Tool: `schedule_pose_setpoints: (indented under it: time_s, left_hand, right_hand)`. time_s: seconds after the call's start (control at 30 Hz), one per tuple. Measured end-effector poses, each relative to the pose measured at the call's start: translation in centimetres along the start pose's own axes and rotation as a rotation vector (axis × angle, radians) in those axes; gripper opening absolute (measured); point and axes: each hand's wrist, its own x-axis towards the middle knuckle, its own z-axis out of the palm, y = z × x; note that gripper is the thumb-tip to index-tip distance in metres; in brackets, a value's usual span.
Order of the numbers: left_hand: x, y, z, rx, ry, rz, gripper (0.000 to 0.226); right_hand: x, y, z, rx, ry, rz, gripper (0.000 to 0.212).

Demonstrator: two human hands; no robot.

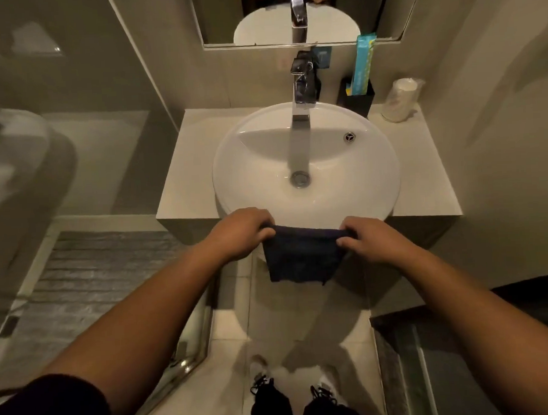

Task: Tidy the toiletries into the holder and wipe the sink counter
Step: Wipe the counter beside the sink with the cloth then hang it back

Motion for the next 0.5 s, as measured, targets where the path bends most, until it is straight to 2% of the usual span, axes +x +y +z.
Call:
schedule_pose_setpoints:
  time_s: [0.13,0.43,0.5]
  left_hand:
    - [3.1,-0.5,2.0,0.104,0.015,-0.087,0.022]
    - [4.4,-0.7,2.9,0.141,-0.006,-0.139,0.022]
    - [4.2,-0.4,2.8,0.176,0.051,-0.136,0.024]
  right_hand:
    - [2.9,0.4,-0.1,-0.147,-0.001,0.089,0.025]
    - [4.0,0.7,-0.1,-0.177,0.011,0.174,0.026]
    - [4.0,0.5,0.0,-0.187,0.033,0.182,0.030]
